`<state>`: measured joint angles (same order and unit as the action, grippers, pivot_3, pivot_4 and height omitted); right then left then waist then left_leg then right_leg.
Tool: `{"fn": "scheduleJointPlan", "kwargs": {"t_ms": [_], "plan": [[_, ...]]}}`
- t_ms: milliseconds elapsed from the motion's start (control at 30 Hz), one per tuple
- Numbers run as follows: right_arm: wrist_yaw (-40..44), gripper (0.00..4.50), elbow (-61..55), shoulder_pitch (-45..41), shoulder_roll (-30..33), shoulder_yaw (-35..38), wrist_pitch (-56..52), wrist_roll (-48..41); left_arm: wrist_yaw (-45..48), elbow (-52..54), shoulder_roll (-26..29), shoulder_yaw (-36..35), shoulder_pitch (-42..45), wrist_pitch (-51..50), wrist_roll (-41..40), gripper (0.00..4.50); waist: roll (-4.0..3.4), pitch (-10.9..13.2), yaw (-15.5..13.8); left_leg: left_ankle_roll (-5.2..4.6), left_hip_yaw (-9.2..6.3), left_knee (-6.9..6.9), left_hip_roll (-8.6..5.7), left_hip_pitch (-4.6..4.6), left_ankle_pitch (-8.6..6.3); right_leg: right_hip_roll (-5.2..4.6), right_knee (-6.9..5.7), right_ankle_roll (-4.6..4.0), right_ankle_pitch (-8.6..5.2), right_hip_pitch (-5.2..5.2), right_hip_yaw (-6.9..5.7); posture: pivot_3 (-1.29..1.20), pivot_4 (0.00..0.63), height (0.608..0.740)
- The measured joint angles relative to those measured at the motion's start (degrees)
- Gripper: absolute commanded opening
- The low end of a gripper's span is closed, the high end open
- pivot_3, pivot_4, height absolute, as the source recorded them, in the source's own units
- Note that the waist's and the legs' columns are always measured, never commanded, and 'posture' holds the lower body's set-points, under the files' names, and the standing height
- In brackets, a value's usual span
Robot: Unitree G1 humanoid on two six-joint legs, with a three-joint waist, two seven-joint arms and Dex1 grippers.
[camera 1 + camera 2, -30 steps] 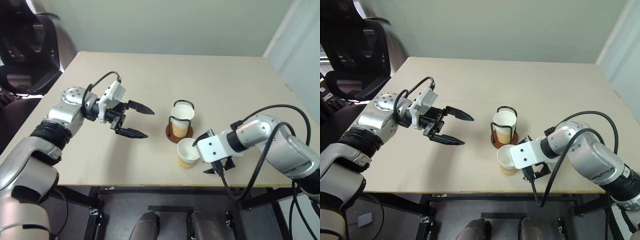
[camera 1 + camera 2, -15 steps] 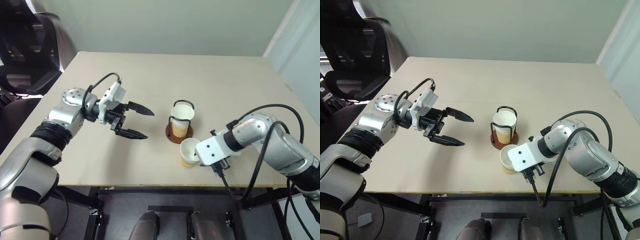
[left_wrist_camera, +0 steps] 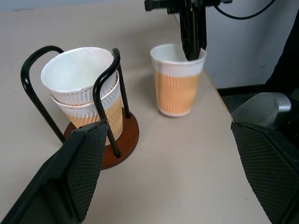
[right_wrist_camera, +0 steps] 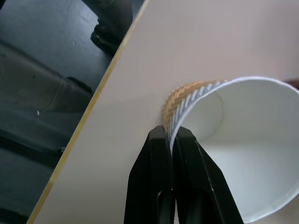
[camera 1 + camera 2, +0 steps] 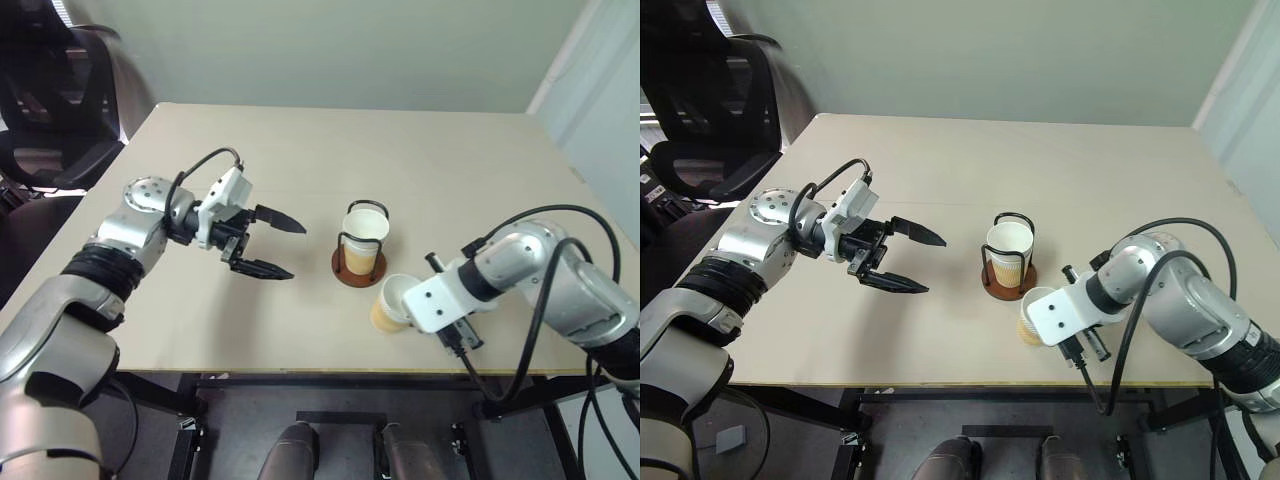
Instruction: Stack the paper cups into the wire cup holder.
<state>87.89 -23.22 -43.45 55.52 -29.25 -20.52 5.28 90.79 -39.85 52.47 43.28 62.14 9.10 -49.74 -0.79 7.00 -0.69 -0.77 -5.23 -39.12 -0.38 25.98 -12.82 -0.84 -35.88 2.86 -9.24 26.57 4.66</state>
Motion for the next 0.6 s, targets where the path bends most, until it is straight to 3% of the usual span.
{"fn": "scheduleJointPlan", "kwargs": {"t_ms": [267, 600], "plan": [[3.8, 0.04, 6.2, -6.9, 5.5, 8.6, -1.1, -5.1, 0.0, -1.0, -0.1, -1.1, 0.2, 0.0, -0.2, 4.5, 0.0, 0.0, 0.0, 0.04, 0.0, 0.09, 0.01, -0.02, -0.02, 0.01, 0.0, -0.09, -0.06, 0.03, 0.0, 0.0, 0.15, 0.74], [4.4, 0.04, 14.5, -21.5, 4.4, 10.5, -3.7, -7.9, 0.0, -4.8, -2.3, -5.9, 1.7, -0.7, 0.2, 4.5, -0.01, 0.0, 0.1, 0.04, -0.02, 0.18, 0.01, 0.03, -0.02, 0.01, 0.0, -0.15, -0.1, 0.14, -0.01, 0.0, 0.15, 0.74]]}}
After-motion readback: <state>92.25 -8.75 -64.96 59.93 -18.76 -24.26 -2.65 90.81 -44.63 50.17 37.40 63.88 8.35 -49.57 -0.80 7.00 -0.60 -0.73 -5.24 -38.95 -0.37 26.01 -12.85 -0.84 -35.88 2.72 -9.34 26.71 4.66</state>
